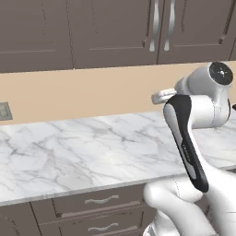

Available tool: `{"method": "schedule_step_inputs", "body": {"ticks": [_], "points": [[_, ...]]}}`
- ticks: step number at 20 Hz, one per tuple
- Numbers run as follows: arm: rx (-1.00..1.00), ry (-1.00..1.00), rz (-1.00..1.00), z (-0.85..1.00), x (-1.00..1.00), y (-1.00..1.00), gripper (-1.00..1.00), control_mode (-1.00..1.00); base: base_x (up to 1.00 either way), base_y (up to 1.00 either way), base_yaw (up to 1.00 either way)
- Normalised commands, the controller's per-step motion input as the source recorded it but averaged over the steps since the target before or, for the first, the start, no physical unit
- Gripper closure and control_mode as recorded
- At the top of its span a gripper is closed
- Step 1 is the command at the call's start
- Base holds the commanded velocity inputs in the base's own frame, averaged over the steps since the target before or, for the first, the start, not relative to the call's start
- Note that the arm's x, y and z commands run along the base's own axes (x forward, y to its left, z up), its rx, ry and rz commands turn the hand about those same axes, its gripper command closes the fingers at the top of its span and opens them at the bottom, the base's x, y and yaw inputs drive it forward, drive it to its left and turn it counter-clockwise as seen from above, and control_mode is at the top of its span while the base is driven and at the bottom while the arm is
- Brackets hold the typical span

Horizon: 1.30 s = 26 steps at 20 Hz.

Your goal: Open the cabinet directly in front. Then move the wine and the cup to the dining counter with the candle on it.

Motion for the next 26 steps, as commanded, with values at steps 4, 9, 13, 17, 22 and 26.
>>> {"method": "schedule_step_inputs", "body": {"ticks": [4,9,13,17,22,26], "points": [[0.00,-0.46,0.00,0.43,-0.55,0.00,-1.00,-1.00,0.00,0.00,0.00],[0.03,-0.39,0.00,0.45,-0.36,-0.02,-1.00,-1.00,0.00,0.00,0.00],[0.08,-0.37,0.00,0.29,-0.37,-0.09,-1.00,-1.00,0.00,0.00,0.00],[0.09,-0.38,0.00,0.24,-0.41,-0.09,-1.00,-1.00,0.00,0.00,0.00],[0.02,-0.09,0.00,0.07,-0.10,-0.01,-1.00,-1.00,0.00,0.00,0.00],[0.00,-0.12,0.00,0.29,0.00,0.00,-1.00,-1.00,0.00,0.00,0.00]]}}
